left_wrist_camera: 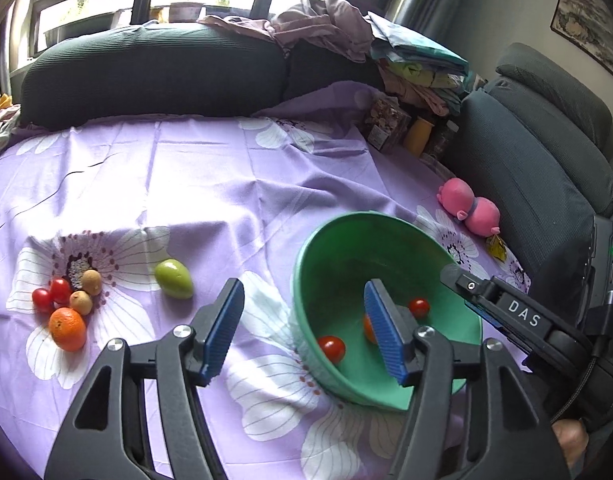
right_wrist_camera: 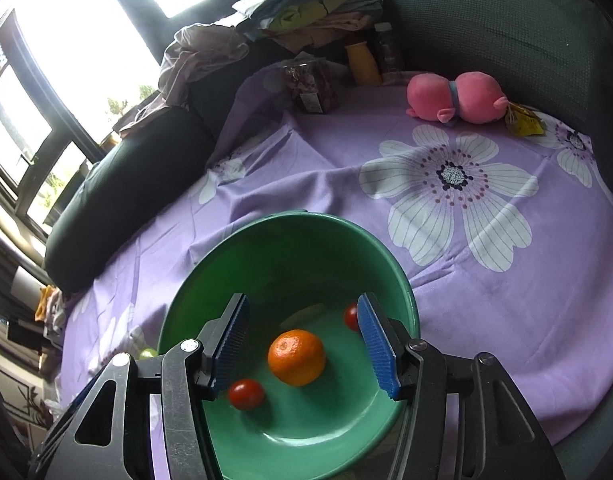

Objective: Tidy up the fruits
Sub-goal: 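Open the right gripper to release the tomato in the bowl, then move the right gripper to the remaining orange beside the tomatoes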

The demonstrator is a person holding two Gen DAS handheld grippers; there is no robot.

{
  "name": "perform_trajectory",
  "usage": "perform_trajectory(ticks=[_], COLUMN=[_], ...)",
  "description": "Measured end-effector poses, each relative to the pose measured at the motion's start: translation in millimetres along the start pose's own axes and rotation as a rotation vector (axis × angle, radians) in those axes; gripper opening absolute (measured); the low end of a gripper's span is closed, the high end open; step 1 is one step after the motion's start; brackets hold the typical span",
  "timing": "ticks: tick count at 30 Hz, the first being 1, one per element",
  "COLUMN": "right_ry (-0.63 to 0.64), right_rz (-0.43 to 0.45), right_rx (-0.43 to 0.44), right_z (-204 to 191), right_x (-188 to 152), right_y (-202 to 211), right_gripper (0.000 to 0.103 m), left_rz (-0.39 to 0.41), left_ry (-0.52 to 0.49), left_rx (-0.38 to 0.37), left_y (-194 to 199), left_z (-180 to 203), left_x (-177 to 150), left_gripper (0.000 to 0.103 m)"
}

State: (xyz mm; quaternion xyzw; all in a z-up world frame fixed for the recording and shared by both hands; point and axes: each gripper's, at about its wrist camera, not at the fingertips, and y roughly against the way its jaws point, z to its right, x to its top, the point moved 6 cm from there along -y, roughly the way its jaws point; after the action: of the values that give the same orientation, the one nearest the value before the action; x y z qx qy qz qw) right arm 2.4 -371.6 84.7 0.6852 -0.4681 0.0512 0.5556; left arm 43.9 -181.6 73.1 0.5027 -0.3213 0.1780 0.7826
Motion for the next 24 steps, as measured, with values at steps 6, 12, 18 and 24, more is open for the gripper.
perform_trajectory(ticks=[6,12,18,24], right_ry=[0.068,0.174,0.271,0.360], right_rz=[0.000,-0.061,-0.191,-0.372], right_rx=[0.077,0.199,0.331,0.437], right_z=[-37,-92,-160,-226], right_x=[-6,-25,-60,-107], right_y=[2,-3,-24,-58], right_gripper=[0.057,0.057,0.057,0.057], left_rz=[0.076,0.083,0.011,-0.072], left_ry=[0.112,0.267,0.344,0.341], left_rx=[0.169,0.277,0.277,0.205], left_y=[51,80,67,36], left_z=[-86,-172,-214,-216], left_x=[3,-14,-39,-48], left_gripper=[0.066,0.066,0.066,0.065])
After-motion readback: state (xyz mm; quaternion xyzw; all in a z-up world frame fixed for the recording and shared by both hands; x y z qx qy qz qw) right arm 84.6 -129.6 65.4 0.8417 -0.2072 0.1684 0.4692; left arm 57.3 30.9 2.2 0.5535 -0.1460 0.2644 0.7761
